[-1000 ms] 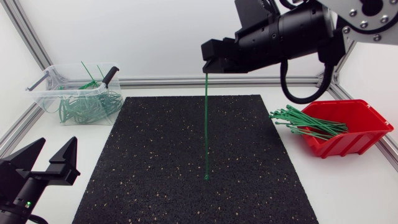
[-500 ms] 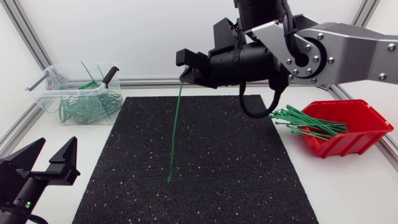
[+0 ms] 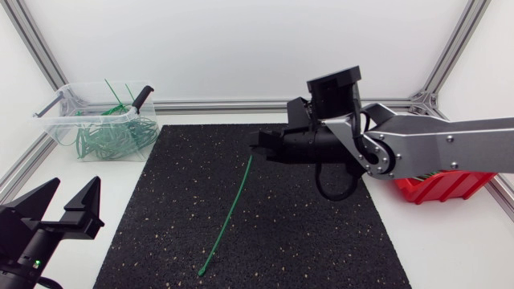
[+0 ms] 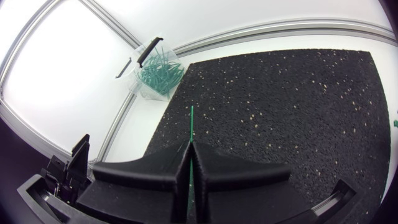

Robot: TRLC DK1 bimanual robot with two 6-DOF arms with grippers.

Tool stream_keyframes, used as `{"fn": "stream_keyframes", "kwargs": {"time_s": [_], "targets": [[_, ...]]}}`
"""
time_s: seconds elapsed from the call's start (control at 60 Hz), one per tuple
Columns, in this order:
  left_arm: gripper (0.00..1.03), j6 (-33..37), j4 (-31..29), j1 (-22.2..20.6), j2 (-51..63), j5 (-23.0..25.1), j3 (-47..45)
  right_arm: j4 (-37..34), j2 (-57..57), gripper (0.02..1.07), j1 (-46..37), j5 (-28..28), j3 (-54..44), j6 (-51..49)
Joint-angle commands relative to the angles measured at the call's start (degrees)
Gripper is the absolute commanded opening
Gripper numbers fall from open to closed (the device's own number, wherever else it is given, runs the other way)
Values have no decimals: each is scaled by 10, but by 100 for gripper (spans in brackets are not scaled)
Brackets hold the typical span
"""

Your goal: Take a green cable tie from the red box, thread the tail through the head to close it, then place it in the transparent bin on the left.

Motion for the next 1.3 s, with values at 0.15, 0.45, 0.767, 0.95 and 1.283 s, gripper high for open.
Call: {"fn": "stream_keyframes", "kwargs": {"time_s": [0.15, 0.45, 0.767, 0.95, 1.283], "targets": [[99, -15, -17, -8, 3, -3, -22, 11, -87, 23, -13, 19, -105, -64], [99, -15, -19, -9, 4, -5, -22, -40, -146, 47, -31, 71, -131, -157], [99, -15, -19, -9, 3, -10, -22, -202, -149, 53, -20, 139, -13, -312], [99, -15, -20, -9, 1, -11, -21, -280, -111, 53, 69, 121, 32, -511], [99, -15, -20, -10, 1, -12, -21, -424, -4, 103, 147, 121, 140, -624]]}}
